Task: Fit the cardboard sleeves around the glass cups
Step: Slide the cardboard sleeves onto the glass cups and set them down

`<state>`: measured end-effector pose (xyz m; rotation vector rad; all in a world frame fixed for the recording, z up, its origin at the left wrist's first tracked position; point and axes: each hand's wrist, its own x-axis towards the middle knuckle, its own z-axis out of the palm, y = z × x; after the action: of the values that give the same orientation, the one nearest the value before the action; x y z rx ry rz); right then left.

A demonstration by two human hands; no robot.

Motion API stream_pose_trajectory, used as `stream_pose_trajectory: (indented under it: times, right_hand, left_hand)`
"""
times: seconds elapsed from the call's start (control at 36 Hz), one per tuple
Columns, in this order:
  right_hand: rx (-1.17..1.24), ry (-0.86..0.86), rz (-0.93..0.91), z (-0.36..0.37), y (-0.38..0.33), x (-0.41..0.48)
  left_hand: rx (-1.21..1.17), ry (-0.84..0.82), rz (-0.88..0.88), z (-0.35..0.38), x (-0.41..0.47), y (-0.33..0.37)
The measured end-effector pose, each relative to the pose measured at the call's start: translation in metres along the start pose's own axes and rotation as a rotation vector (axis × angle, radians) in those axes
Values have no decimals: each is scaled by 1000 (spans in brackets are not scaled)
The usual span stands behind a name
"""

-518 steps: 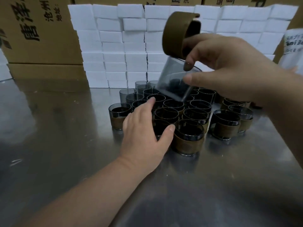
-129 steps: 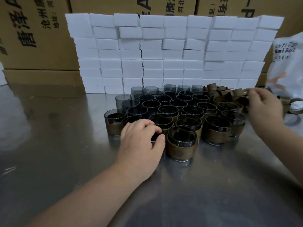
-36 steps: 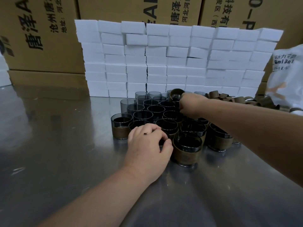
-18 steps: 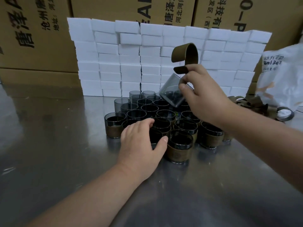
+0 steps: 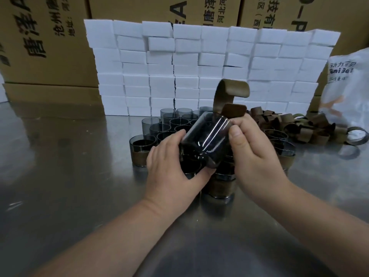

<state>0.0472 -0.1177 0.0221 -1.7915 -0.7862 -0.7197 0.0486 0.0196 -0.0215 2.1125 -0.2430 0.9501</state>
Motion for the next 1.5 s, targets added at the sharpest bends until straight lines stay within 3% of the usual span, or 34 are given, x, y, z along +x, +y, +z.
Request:
stream_pose_trajectory:
  times: [0.14, 0.5, 0.81, 1.06, 1.22, 1.5]
  right_hand:
    - [176, -2, 187, 5, 2, -1]
    - [-89, -76, 222, 0, 18, 2]
    - [-104, 61, 181, -1, 20, 4]
    - [52, 149, 200, -6, 23, 4]
    - [102, 193, 174, -9, 17, 8]
    - [-130, 202, 111, -9, 16, 7]
  left_hand:
    - [-49, 62, 96, 0, -2, 0]
    - [-163, 15, 134, -6, -6, 4]
    - [-125, 73, 202, -4, -6, 1]
    - [-136, 128, -4, -2, -4, -4]
    - [-94, 110, -50, 0, -3, -3]
    - [-82, 89, -76, -1, -2, -2]
